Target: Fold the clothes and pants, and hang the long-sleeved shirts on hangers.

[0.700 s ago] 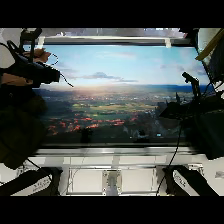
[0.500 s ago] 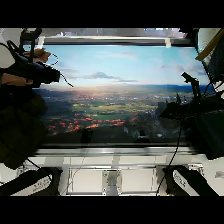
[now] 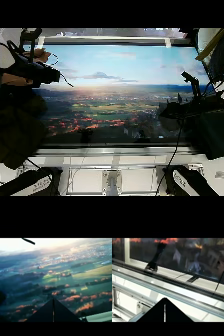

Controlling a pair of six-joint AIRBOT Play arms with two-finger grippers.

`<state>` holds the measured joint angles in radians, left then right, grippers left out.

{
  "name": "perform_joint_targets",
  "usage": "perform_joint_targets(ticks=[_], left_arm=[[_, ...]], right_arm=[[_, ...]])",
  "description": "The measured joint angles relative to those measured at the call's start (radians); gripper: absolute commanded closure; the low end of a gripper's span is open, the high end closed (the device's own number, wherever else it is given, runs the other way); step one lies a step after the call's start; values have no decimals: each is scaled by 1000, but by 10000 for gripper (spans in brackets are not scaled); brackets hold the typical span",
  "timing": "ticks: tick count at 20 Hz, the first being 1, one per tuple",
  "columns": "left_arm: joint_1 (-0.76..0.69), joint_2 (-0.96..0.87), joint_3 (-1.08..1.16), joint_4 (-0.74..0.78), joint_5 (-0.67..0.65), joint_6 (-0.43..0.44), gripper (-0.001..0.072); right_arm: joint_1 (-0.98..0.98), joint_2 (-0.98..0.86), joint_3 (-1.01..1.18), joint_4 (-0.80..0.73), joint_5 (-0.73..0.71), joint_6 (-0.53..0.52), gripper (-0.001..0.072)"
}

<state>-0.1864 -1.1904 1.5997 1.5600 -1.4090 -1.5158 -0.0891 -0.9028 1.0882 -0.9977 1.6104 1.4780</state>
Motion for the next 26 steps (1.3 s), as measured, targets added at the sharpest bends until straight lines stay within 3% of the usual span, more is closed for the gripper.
perform_joint_targets(ticks=[7,8,9,10,11,16,21,26], left_arm=[[0,-40,0,50,34,8,675],[1,-53,0,93,35,8,627],[3,-70,0,161,31,11,385],[13,-88,-1,237,24,13,238],[32,-105,-1,305,21,2,206],[293,-188,-1,458,-1,-63,208],[633,-285,-1,287,-7,-99,208],[816,-401,-1,135,-9,-81,208]], right_arm=[[0,0,0,-3,-70,-47,708],[0,0,0,-4,-89,-51,708],[0,0,0,-4,-113,-57,708],[0,0,0,-4,-135,-64,708],[0,0,0,-5,-159,-70,708],[0,-2,0,-29,-243,-82,708],[0,-2,0,-65,-302,-85,708],[0,-2,0,-76,-339,-85,708]])
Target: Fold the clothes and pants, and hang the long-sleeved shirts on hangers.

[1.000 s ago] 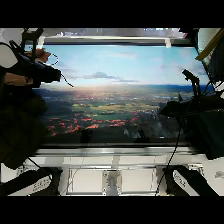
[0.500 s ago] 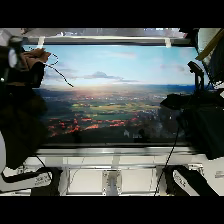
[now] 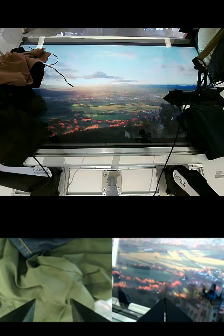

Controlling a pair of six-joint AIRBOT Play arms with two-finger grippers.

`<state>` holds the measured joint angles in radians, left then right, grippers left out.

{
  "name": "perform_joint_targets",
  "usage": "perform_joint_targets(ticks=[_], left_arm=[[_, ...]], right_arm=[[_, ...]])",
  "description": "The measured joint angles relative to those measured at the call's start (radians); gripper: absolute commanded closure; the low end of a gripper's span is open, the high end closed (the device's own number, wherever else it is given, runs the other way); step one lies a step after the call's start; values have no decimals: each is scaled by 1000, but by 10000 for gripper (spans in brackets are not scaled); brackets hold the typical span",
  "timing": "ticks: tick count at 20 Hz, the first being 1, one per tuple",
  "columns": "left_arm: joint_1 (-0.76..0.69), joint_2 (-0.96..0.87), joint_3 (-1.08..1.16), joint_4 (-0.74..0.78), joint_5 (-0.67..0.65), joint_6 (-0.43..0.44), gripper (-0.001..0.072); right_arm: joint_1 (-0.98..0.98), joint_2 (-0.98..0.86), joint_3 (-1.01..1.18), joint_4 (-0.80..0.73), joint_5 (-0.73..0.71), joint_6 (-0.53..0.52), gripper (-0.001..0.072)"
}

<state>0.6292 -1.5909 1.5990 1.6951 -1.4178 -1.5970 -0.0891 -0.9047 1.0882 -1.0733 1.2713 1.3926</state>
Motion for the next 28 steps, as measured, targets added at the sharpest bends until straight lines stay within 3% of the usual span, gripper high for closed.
perform_joint_targets(ticks=[4,5,6,7,14,19,22,28], left_arm=[[38,-88,0,-38,6,10,211],[40,-106,0,-45,7,11,247],[40,-120,0,-48,7,11,501],[39,-130,0,-51,7,14,679],[11,-53,0,-130,-38,60,686],[-71,205,0,-406,-63,109,686],[-225,352,0,-578,-53,131,686],[-745,419,-69,-660,76,129,686]], right_arm=[[0,0,0,-3,-9,0,708],[0,0,0,-3,-11,2,708],[0,0,0,-3,-13,2,708],[0,0,0,-3,-13,2,708],[0,0,20,-23,3,5,708],[0,1,145,-211,137,2,707],[0,1,229,-349,188,-10,708],[0,1,299,-468,217,-78,708]])
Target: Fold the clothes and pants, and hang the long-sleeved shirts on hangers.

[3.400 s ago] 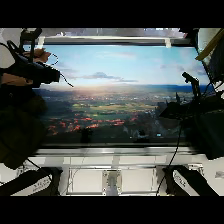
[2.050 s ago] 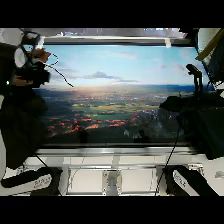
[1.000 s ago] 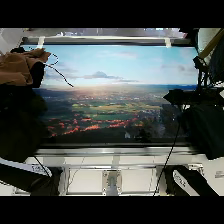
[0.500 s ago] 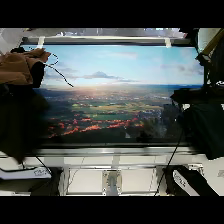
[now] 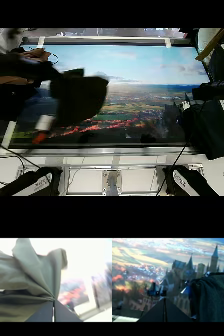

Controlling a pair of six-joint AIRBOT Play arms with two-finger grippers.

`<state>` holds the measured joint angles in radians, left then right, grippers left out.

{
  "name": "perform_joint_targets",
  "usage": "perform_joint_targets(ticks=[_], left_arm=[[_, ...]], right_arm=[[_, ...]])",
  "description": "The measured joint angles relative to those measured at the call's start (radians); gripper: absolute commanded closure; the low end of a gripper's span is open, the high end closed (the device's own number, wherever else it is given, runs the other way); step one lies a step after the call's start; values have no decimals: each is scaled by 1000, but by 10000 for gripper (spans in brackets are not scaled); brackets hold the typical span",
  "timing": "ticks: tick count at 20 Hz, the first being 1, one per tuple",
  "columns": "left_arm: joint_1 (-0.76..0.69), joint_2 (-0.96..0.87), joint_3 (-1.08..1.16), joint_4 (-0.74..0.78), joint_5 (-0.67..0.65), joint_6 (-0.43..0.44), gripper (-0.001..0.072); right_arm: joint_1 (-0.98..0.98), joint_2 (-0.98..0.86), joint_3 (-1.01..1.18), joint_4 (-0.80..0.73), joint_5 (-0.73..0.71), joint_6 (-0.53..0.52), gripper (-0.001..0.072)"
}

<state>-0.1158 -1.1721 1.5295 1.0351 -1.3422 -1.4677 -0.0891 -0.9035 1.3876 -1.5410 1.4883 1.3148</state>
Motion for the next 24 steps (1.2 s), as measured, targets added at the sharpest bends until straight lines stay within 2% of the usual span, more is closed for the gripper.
perform_joint_targets(ticks=[3,6,7,8,9,12,14,16,17,20,22,24], left_arm=[[-261,-77,-94,-8,153,-8,685],[-437,-214,-144,-16,307,-10,677],[-476,-264,-153,-20,355,-11,515],[-501,-306,-160,-29,394,-14,231],[-512,-335,-164,-39,423,-14,67],[-460,-351,-171,-50,457,-15,65],[-361,-306,-172,-53,412,-15,70],[-240,-240,-179,-33,304,-14,169],[-179,-197,-192,-12,243,-13,169],[-37,-39,-322,58,124,-11,169],[18,88,-493,68,119,-31,169],[42,208,-696,11,185,-66,162]], right_arm=[[0,-1,8,-14,-22,-11,708],[0,-5,10,-22,-45,-16,708],[0,-7,11,-23,-50,-17,708],[0,-9,11,-24,-54,-18,708],[0,-12,11,-26,-57,-18,708],[0,-24,11,-26,-64,-18,684],[0,-37,11,-26,-66,-19,676],[0,-50,10,-19,-66,-19,552],[0,-57,7,-10,-67,-19,504],[0,-70,-21,28,-76,-18,483],[0,-75,-54,68,-92,-8,319],[0,-77,-96,121,-111,-1,281]])
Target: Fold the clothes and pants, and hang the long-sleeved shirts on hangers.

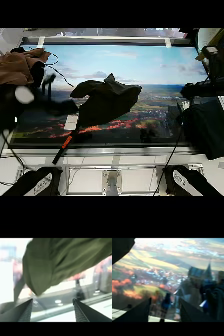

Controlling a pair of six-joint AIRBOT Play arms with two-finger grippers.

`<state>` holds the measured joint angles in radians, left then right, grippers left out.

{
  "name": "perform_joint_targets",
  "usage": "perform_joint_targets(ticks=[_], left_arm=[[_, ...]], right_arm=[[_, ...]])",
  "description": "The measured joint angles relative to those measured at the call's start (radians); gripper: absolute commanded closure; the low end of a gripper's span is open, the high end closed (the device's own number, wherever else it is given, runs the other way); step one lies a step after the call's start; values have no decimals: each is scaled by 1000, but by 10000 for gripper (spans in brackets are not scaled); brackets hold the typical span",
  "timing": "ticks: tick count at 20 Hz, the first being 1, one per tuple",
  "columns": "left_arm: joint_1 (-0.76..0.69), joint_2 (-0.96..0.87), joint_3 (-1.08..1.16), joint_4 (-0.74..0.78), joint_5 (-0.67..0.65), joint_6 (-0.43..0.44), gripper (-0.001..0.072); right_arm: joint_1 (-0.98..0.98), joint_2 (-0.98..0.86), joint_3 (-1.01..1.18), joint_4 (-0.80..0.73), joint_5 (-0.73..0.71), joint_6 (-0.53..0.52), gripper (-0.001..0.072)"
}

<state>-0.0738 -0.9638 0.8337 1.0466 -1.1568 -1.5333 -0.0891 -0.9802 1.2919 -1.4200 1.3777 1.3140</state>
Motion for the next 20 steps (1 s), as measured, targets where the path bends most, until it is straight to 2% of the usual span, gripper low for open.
perform_joint_targets(ticks=[3,7,12,20], left_arm=[[7,136,-288,-171,158,-29,162],[-21,200,-499,-327,325,-31,162],[-122,174,-568,-437,544,-26,163],[-299,33,-578,-557,941,-23,174]], right_arm=[[0,-2,-53,73,-23,6,281],[0,-3,-83,117,-34,9,281],[0,-3,-93,136,-52,9,281],[0,-3,-94,140,-59,9,282]])
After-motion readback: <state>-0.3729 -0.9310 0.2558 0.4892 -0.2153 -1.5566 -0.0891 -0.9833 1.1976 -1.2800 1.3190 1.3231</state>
